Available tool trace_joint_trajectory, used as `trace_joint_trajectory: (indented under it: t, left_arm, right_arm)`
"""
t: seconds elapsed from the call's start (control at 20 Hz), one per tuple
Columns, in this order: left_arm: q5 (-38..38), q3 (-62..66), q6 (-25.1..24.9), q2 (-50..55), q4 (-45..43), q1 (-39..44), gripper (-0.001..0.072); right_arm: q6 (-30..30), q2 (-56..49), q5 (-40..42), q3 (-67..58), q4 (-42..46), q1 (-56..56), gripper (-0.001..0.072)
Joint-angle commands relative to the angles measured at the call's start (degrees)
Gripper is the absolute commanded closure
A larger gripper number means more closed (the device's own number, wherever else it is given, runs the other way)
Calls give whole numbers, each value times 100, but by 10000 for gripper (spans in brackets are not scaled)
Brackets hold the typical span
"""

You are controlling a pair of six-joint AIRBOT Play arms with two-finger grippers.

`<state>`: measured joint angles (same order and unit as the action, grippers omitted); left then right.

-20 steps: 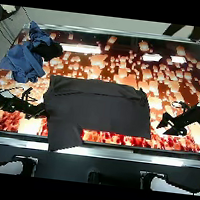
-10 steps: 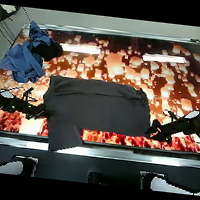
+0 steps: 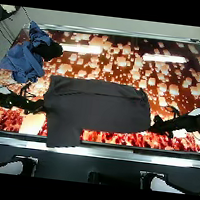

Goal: Fold the shirts.

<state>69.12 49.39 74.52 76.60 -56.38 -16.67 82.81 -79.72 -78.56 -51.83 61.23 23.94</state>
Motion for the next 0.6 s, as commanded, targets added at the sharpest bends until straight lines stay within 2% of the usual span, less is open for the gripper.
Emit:
trace_joint_trajectory:
  t: [0.0, 0.1, 0.2, 0.35, 0.45, 0.55]
  left_arm:
    - [96, 1012, 61, -590, 164, -2, 683]
    - [-101, 2114, 44, -1276, 581, -2, 682]
    - [-566, 3469, 44, -2009, 732, -4, 682]
    - [-1812, 5198, 48, -2962, 378, -7, 681]
    - [-2479, 5643, 48, -3484, 374, -4, 681]
    - [-2653, 5646, 50, -3926, 365, -7, 681]
  right_arm:
    - [-256, 695, -22, -1060, -57, 2, 654]
    - [-310, 1329, 387, -2253, -59, 4, 654]
    - [-313, 2011, 1141, -3560, -52, 4, 654]
    - [-520, 3038, 2492, -5139, 111, 4, 653]
    - [-503, 3635, 2826, -5619, 229, 4, 653]
    - [-501, 4109, 2765, -5716, 420, 4, 653]
